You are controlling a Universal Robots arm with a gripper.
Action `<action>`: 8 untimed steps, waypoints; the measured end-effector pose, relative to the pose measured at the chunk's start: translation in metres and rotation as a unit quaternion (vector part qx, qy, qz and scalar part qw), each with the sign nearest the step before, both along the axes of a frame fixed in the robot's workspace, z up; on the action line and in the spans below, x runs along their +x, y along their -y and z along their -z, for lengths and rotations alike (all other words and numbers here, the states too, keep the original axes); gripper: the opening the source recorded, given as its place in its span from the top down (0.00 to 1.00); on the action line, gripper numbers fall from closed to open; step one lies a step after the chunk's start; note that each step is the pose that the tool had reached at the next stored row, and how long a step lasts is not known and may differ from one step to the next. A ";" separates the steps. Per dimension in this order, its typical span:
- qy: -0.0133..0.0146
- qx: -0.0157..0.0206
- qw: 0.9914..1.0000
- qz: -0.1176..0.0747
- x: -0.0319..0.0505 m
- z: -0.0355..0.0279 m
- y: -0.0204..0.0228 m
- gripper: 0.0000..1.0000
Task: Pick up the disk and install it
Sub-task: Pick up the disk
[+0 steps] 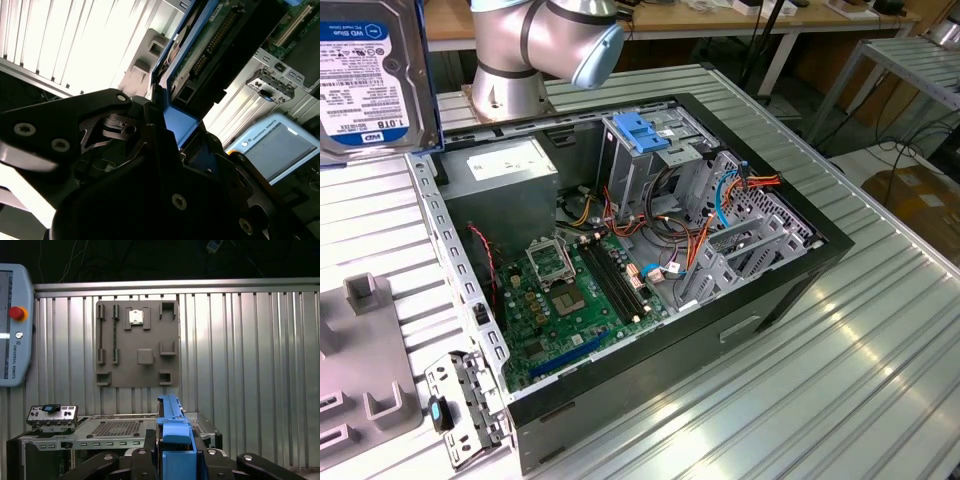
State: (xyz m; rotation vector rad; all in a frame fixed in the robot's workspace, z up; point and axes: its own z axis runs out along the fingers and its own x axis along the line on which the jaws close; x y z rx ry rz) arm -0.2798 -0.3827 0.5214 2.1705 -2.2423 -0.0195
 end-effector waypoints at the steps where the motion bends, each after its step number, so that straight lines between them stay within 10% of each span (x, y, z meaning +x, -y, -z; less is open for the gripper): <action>1: 0.000 0.000 1.000 0.000 0.0007 0.0001 0.0022 0.63; 8: 0.000 0.000 1.000 0.000 0.0059 0.0015 0.0153 0.63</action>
